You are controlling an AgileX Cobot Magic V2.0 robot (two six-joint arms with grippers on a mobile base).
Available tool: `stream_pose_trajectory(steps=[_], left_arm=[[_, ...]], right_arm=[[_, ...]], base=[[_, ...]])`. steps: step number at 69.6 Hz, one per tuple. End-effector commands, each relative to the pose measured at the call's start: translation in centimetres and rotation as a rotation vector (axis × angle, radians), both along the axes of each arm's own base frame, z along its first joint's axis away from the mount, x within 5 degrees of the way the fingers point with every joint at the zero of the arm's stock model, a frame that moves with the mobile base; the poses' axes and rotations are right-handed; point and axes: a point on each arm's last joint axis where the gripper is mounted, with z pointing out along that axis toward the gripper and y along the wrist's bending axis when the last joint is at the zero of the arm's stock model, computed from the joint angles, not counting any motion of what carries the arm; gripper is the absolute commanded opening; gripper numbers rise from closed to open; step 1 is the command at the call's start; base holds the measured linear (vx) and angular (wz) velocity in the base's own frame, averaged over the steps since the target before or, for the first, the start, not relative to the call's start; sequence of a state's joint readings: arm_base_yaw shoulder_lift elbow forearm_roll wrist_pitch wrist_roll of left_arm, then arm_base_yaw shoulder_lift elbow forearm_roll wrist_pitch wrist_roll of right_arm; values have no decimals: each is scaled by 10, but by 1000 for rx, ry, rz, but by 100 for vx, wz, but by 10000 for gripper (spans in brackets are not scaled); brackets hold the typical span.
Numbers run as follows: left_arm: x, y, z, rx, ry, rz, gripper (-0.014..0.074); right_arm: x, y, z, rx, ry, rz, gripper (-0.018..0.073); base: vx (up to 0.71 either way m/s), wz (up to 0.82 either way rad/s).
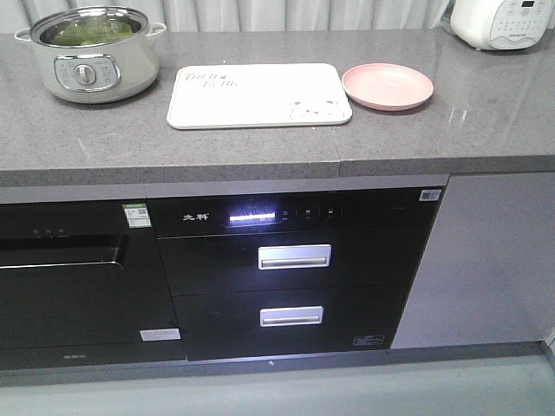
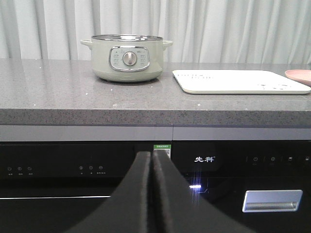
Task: Transfer vegetables to tray and serve
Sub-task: 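Keep driving closer to the counter with the pot, tray and plate, then approach and stop the base in front of the cream tray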
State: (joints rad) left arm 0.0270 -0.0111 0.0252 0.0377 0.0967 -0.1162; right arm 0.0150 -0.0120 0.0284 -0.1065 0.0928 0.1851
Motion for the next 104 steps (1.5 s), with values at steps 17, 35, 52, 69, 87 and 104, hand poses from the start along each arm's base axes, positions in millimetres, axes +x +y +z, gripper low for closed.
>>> stream_pose_trajectory(steps=[17,35,52,69,87,104], left_arm=[[0,0,0,-6,-68,-1,-6],[0,0,0,-6,-68,-1,-6],[0,0,0,-6,-68,-1,-6],[0,0,0,-6,-68,-1,-6],[0,0,0,-6,-68,-1,-6],[0,0,0,-6,-68,-1,-6]], right_arm=[[0,0,2,-15,-71,2,-3],[0,0,2,-15,-71,2,-3],[0,0,2,-15,-70,2,-3],[0,0,2,-15,-70,2,-3],[0,0,2,-15,-70,2,-3],[0,0,2,-15,-70,2,-3]], base=[[9,1],[8,1],[8,1],[9,1],[9,1],[9,1]])
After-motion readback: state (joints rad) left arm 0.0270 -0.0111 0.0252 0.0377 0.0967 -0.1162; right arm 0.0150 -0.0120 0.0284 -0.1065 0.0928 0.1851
